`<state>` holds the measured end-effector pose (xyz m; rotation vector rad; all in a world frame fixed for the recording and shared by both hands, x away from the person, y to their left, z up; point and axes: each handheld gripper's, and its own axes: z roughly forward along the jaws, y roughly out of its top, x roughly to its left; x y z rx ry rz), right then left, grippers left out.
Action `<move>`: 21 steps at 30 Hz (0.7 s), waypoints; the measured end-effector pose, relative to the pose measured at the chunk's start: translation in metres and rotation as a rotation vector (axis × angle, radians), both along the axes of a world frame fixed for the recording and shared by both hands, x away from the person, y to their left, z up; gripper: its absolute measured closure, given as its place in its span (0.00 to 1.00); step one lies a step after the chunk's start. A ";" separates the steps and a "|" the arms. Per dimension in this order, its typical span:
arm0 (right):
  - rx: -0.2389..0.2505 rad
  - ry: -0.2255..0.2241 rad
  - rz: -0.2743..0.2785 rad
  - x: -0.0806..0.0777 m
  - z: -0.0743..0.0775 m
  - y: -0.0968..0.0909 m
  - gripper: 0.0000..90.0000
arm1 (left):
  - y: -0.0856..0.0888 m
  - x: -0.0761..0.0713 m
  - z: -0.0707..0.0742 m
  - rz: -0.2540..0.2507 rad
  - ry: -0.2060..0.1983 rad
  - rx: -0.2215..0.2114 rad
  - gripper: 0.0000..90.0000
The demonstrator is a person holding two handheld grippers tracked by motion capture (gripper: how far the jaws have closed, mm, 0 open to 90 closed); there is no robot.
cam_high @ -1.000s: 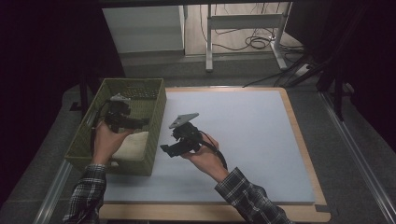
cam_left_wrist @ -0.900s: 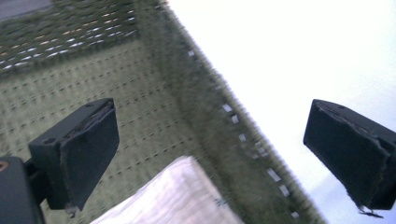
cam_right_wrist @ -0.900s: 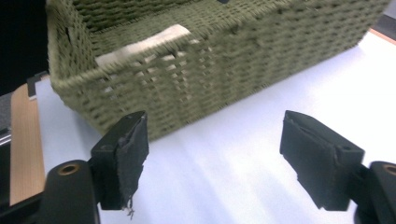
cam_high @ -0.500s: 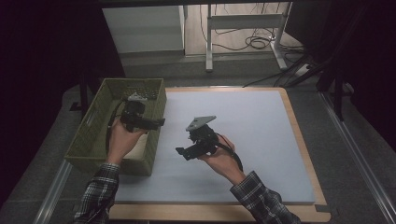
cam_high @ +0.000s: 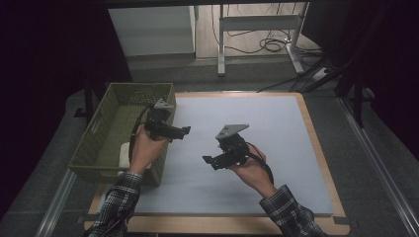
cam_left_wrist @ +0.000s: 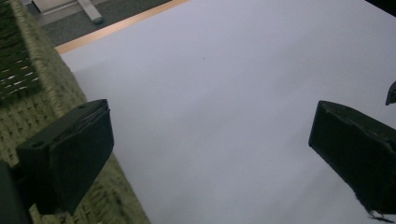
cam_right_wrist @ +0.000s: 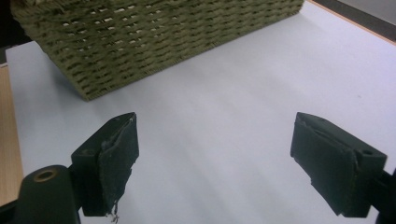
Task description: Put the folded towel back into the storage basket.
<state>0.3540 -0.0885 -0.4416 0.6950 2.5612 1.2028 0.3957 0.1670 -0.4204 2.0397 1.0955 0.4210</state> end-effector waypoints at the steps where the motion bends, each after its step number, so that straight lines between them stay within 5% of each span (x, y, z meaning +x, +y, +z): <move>1: -0.003 -0.003 -0.003 0.000 0.000 -0.003 0.17 | -0.003 0.000 0.000 -0.003 -0.001 -0.001 0.00; 21: -0.026 0.003 -0.076 -0.002 -0.008 -0.058 0.15 | -0.050 -0.006 -0.013 -0.080 -0.021 0.001 0.00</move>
